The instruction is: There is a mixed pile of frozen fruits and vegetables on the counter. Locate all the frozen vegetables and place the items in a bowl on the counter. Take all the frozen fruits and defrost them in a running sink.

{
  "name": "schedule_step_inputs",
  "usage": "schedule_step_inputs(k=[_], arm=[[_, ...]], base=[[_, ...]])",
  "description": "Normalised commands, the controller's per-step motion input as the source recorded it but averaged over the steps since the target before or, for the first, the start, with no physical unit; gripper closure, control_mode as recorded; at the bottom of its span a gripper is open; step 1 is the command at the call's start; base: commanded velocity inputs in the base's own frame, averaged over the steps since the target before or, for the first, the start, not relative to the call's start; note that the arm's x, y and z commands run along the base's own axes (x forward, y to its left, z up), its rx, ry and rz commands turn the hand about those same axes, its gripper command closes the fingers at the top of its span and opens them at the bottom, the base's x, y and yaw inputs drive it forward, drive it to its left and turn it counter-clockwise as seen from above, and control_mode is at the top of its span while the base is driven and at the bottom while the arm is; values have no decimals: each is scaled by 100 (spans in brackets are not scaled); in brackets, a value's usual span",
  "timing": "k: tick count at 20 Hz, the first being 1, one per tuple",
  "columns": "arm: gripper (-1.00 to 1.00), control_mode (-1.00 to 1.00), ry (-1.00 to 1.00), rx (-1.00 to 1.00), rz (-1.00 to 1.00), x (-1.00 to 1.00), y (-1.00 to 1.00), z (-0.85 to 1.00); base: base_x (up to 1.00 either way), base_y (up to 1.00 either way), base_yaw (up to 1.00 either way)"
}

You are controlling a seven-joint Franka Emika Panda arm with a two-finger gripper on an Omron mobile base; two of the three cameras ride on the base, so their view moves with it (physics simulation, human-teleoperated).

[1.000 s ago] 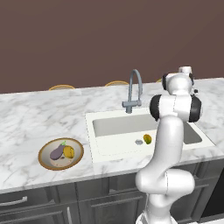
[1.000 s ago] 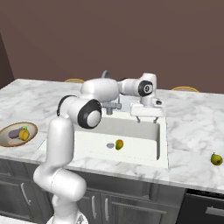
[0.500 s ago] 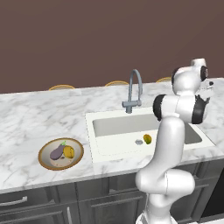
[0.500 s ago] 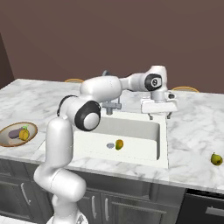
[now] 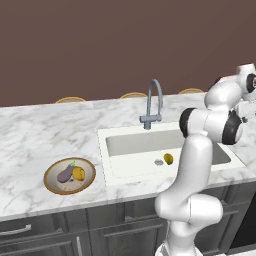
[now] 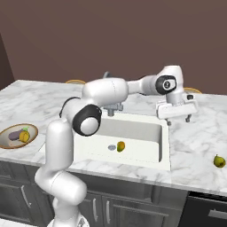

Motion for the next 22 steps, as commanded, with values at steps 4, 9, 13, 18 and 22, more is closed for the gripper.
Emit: schedule_step_inputs(k=[4,9,13,18,22], arm=[[-100,-100,-1,1,17,-47,-50,5],[-100,-100,-1,11,0,-10,-26,-19],[-100,-100,-1,11,-13,-5,-27,-30],[-100,-100,0,2,-15,9,-35,-11],[-100,-100,-5,0,-3,-5,-23,-2]], base=[[0,0,0],[0,0,0],[0,0,0],[0,0,0],[0,0,0]])
